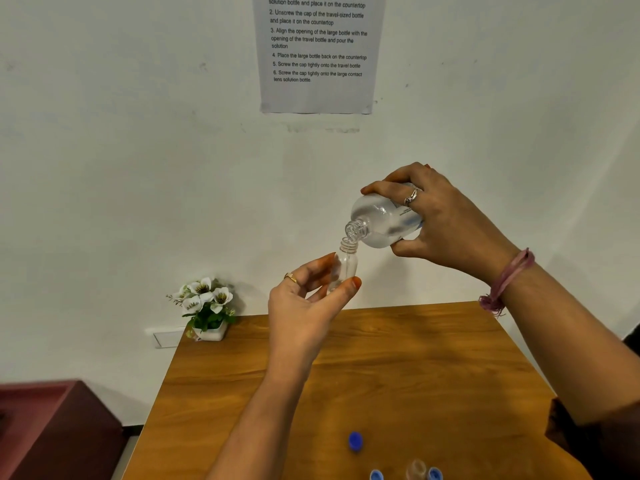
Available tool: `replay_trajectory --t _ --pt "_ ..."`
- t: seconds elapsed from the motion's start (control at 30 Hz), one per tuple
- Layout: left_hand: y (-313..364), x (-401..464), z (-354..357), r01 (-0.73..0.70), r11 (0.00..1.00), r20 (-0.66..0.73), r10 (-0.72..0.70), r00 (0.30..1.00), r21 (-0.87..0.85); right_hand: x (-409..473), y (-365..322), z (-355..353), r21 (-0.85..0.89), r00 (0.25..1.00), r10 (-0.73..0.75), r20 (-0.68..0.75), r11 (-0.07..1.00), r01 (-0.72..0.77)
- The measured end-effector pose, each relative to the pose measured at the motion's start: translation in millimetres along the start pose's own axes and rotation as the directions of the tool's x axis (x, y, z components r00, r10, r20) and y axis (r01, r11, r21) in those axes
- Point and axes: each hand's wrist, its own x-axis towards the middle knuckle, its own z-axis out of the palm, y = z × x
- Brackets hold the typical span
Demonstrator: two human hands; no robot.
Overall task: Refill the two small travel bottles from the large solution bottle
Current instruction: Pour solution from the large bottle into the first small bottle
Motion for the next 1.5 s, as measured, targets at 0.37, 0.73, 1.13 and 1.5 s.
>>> replay_trajectory --t 0.37,0.73,1.13,1.5 --pt "0.8 -1.0 0.1 0.007 1.000 -0.008 -0.008 1.000 -0.002 0.0 -0.2 -0.6 -0.007 1.000 -0.004 -0.003 1.000 0.004" --pt "1.1 -2.9 -0.1 0.008 1.000 -0.008 -0.008 1.000 0.003 -0.4 -1.5 -2.5 -0.018 1.000 -0.003 0.007 1.000 0.003" --pt "3.1 -6.0 -0.1 0.006 1.000 -0.009 -0.005 1.000 0.002 -2.3 -2.1 -5.8 -0.040 1.000 -0.003 0.015 0.999 0.004" --pt "5.1 -8.0 0.2 -0.002 1.000 -0.014 0.003 1.000 0.028 -3.6 -3.2 -5.7 -0.032 1.000 -0.002 0.025 0.999 0.003"
